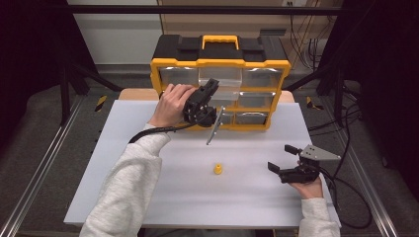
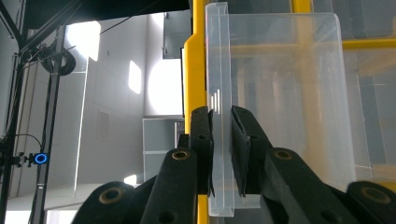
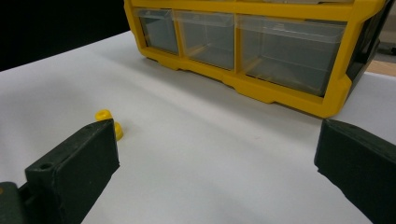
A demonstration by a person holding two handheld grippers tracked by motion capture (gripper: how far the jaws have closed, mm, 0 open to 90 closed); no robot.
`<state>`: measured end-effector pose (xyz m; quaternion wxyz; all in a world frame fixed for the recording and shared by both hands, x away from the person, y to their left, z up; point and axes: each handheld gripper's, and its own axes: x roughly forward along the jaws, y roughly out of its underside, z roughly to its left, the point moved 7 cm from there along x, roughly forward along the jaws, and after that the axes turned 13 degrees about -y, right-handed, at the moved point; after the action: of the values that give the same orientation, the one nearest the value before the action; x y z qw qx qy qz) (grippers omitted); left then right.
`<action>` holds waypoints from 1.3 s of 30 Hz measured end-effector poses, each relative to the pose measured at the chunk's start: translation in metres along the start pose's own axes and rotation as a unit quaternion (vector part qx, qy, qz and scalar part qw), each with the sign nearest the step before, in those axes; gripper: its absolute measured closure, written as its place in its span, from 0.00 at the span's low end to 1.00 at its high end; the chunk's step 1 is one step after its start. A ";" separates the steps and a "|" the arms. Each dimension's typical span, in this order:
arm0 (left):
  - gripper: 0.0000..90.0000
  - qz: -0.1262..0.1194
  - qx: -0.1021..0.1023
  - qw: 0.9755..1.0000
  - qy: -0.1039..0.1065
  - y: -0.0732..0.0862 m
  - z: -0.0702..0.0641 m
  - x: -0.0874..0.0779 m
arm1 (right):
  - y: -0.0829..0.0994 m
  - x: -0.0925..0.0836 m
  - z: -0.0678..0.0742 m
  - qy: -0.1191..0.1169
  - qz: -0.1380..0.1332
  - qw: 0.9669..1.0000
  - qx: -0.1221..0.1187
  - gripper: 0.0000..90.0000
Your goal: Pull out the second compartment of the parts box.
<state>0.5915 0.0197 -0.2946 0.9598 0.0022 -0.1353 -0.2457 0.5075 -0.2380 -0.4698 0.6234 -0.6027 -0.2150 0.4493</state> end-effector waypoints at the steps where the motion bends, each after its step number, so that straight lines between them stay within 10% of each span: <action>1: 0.88 0.000 0.000 1.000 0.000 0.000 0.000 -0.001 | 0.000 0.000 0.000 0.000 0.000 1.000 0.000 0.00; 39: 0.88 -0.001 0.001 1.000 -0.004 -0.006 0.003 -0.013 | 0.000 0.000 0.000 0.000 -0.001 1.000 0.000 0.00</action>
<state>0.5766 0.0209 -0.2954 0.9591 0.0018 -0.1396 -0.2464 0.5073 -0.2380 -0.4696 0.6240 -0.6023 -0.2152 0.4490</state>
